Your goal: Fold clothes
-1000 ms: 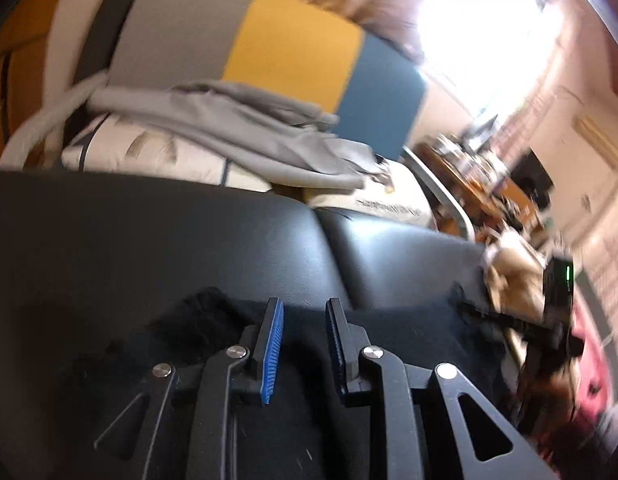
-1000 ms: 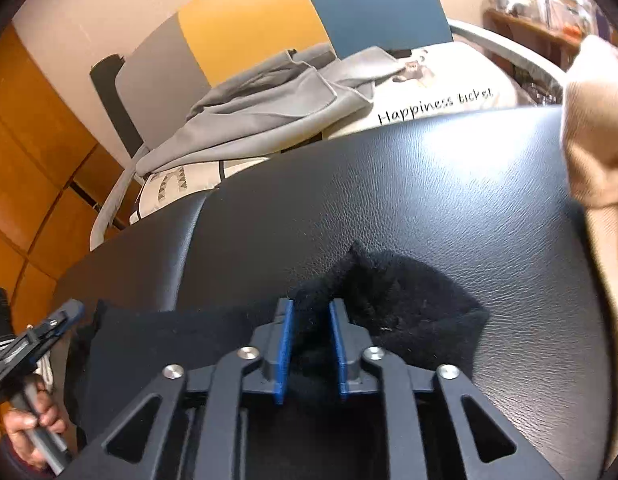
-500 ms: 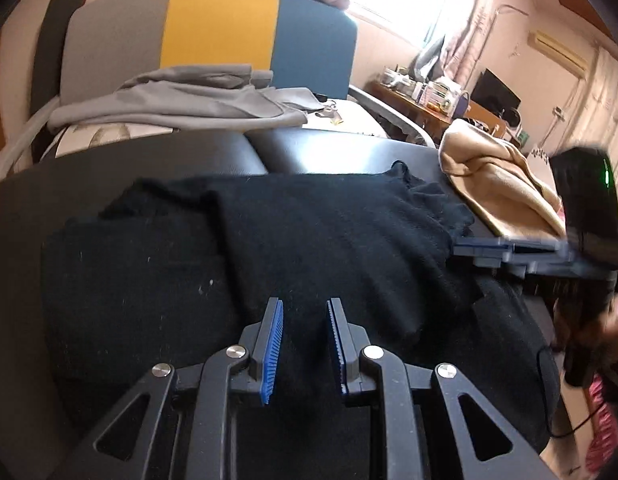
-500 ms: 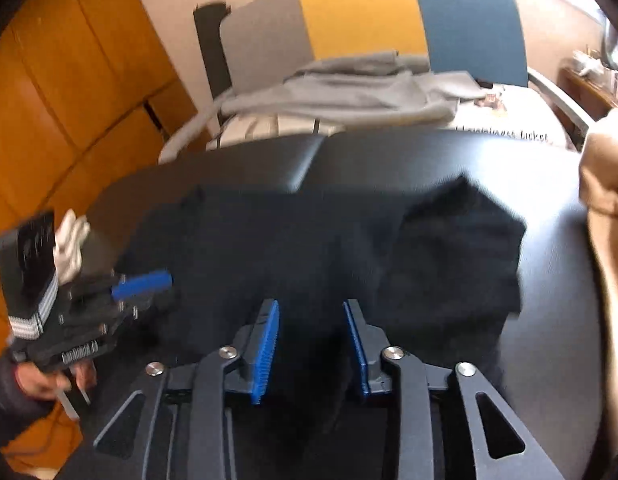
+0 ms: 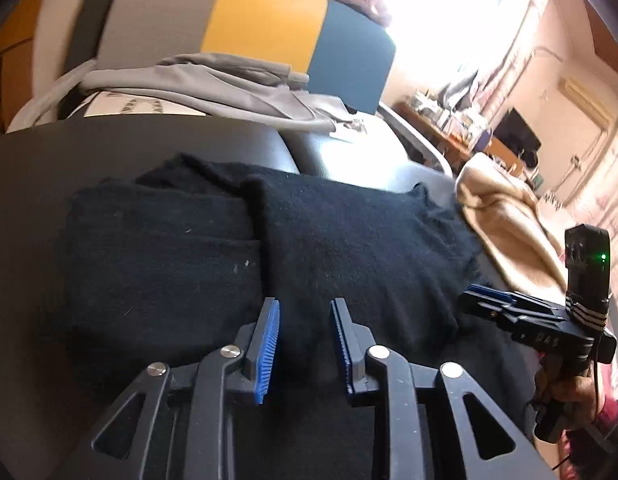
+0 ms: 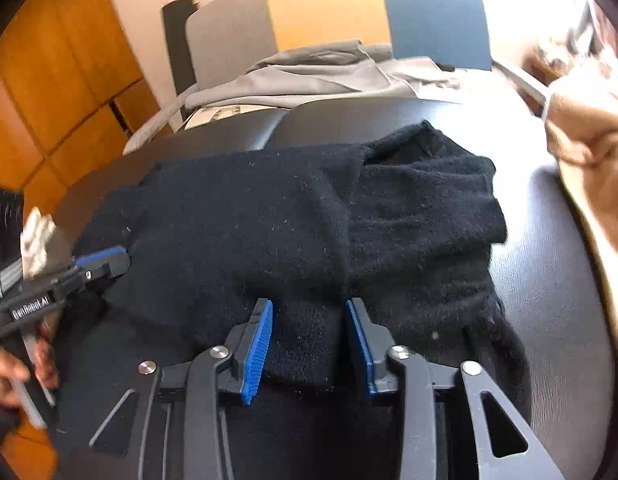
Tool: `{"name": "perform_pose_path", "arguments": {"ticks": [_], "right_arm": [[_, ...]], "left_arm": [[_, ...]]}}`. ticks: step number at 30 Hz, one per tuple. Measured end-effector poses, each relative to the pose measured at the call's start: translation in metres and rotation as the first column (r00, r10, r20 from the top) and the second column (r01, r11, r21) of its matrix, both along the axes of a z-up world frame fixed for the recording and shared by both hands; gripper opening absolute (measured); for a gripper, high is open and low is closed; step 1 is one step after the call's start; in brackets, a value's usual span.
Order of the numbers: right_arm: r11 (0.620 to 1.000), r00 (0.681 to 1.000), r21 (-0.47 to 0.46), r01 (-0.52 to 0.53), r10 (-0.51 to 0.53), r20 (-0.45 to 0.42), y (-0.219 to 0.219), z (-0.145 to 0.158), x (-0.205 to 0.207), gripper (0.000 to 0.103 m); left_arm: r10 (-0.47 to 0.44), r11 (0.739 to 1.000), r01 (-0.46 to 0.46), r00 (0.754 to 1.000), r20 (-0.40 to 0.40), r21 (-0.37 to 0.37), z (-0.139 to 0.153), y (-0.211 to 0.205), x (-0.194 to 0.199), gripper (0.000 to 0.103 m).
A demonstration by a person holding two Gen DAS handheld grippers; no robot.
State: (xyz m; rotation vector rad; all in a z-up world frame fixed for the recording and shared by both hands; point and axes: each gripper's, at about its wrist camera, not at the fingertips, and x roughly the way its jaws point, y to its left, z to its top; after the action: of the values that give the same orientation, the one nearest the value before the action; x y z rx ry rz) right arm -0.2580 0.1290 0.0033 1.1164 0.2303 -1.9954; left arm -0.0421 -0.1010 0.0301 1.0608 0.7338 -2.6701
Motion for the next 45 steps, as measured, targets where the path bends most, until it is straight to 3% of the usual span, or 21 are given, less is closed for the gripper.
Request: {"name": "perform_pose_path", "arguments": {"ticks": [1,2,4,8,11,15,17,19,24,28,30,33,36,38,42,45], "right_arm": [[1.000,1.000,-0.024,0.012,-0.012,-0.003,0.009,0.010,0.005,0.055],[0.998,1.000,-0.058,0.021,-0.020,0.005,0.021,0.020,0.011,0.073],[0.990,0.997,-0.138,0.035,-0.025,0.073,0.051,0.030,0.021,0.091],[0.959,0.959,-0.248,0.137,-0.066,0.277,0.136,0.025,0.038,0.091],[0.939,0.917,-0.252,0.235,-0.128,0.378,0.199,0.010,0.056,0.091],[0.918,0.876,-0.240,0.315,-0.184,0.446,0.253,-0.016,0.077,0.089],[0.902,0.861,-0.265,0.341,-0.187,0.474,0.267,-0.028,0.084,0.075],[0.896,0.859,-0.281,0.345,-0.180,0.479,0.267,-0.035,0.087,0.069],[0.897,0.866,-0.293,0.331,-0.165,0.473,0.265,-0.038,0.090,0.068],[0.916,0.871,-0.282,0.284,-0.124,0.475,0.263,-0.044,0.094,0.067],[0.921,0.877,-0.279,0.271,-0.117,0.467,0.262,-0.046,0.096,0.068],[0.932,0.880,-0.277,0.235,-0.083,0.467,0.258,-0.047,0.099,0.067],[0.934,0.878,-0.278,0.224,-0.069,0.473,0.254,-0.050,0.101,0.067],[0.936,0.859,-0.289,0.199,-0.025,0.511,0.251,-0.056,0.105,0.058],[0.955,0.840,-0.251,0.158,0.003,0.542,0.238,-0.075,0.114,0.053],[0.968,0.843,-0.217,0.123,0.014,0.537,0.224,-0.083,0.118,0.045]], "left_arm": [[0.000,1.000,0.000,1.000,-0.014,0.014,0.004,0.002,0.013,0.028],[0.000,1.000,0.000,1.000,-0.029,0.028,0.008,0.004,0.026,0.030],[0.008,0.999,-0.006,0.999,-0.051,0.050,0.012,0.007,0.058,0.032],[0.042,0.996,-0.038,0.998,-0.046,0.083,0.005,0.010,0.127,0.034],[0.085,0.990,-0.081,0.996,-0.028,0.114,-0.005,0.009,0.176,0.034],[0.138,0.982,-0.136,0.990,-0.006,0.128,-0.017,0.011,0.212,0.034],[0.152,0.978,-0.151,0.988,0.004,0.144,-0.023,0.011,0.223,0.035],[0.156,0.977,-0.157,0.988,0.015,0.142,-0.028,0.014,0.230,0.036],[0.127,0.988,-0.131,0.991,0.042,0.087,-0.034,0.026,0.237,0.037],[0.105,0.994,-0.103,0.991,0.079,-0.023,-0.033,0.041,0.233,0.039],[0.100,0.993,-0.093,0.989,0.105,-0.074,-0.030,0.049,0.226,0.046],[0.117,0.988,-0.103,0.986,0.122,-0.113,-0.030,0.057,0.220,0.050],[0.120,0.987,-0.106,0.986,0.119,-0.118,-0.030,0.061,0.218,0.052],[0.108,0.989,-0.094,0.987,0.119,-0.117,-0.029,0.065,0.219,0.052],[0.114,0.991,-0.106,0.988,0.102,-0.077,-0.030,0.065,0.229,0.052],[0.122,0.992,-0.118,0.988,0.096,-0.041,-0.032,0.065,0.239,0.052]]}}
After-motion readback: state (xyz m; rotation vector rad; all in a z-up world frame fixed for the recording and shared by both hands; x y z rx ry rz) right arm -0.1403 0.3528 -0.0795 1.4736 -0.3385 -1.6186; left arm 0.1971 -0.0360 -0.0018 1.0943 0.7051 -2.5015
